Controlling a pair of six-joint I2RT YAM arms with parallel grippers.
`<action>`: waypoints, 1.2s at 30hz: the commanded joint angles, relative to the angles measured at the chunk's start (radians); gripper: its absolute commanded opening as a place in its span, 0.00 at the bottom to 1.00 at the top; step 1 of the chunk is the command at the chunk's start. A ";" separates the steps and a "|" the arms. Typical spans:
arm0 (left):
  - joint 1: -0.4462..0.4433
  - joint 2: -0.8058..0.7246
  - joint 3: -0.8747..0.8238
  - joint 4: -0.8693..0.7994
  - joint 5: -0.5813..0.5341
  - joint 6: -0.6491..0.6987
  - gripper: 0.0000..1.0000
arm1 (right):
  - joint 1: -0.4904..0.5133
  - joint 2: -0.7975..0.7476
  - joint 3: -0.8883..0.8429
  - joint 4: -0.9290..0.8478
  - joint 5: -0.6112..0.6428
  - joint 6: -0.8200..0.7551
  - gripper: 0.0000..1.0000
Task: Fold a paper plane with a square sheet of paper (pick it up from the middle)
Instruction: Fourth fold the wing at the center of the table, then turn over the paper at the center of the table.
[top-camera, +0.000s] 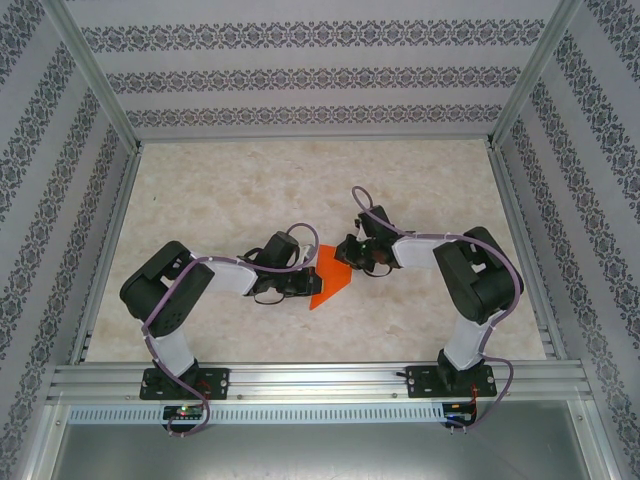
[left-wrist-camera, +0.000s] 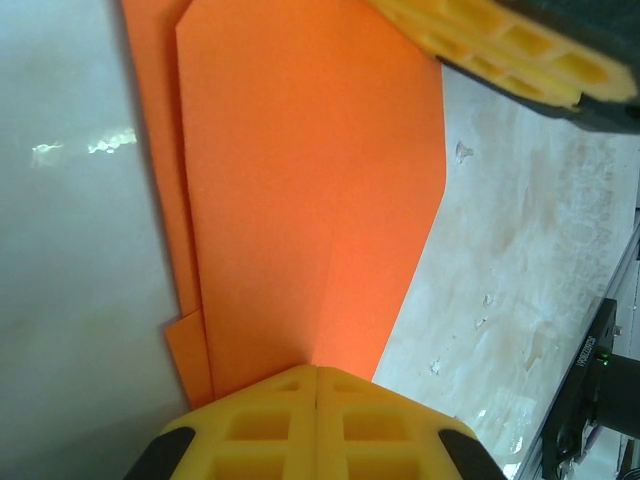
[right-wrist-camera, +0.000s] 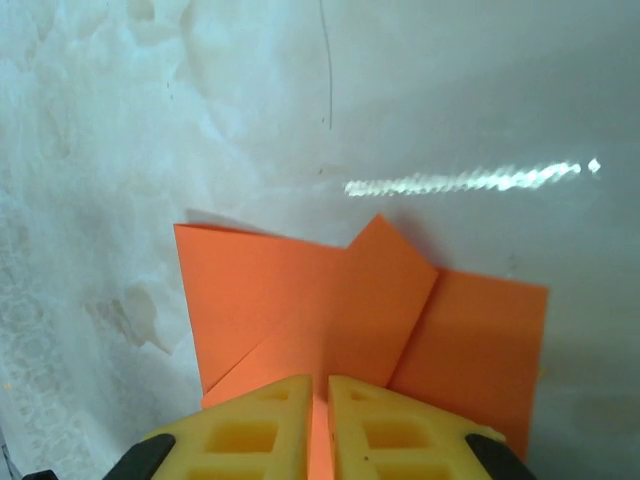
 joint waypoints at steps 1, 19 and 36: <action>-0.014 0.007 -0.042 -0.148 -0.058 0.028 0.01 | -0.028 0.006 0.033 -0.029 0.018 -0.038 0.17; -0.015 -0.143 0.128 -0.249 -0.024 0.032 0.13 | -0.030 -0.402 -0.197 -0.135 0.107 -0.014 0.42; -0.014 -0.136 0.202 -0.435 -0.215 0.102 0.26 | 0.068 -0.344 -0.262 -0.003 0.063 0.123 0.46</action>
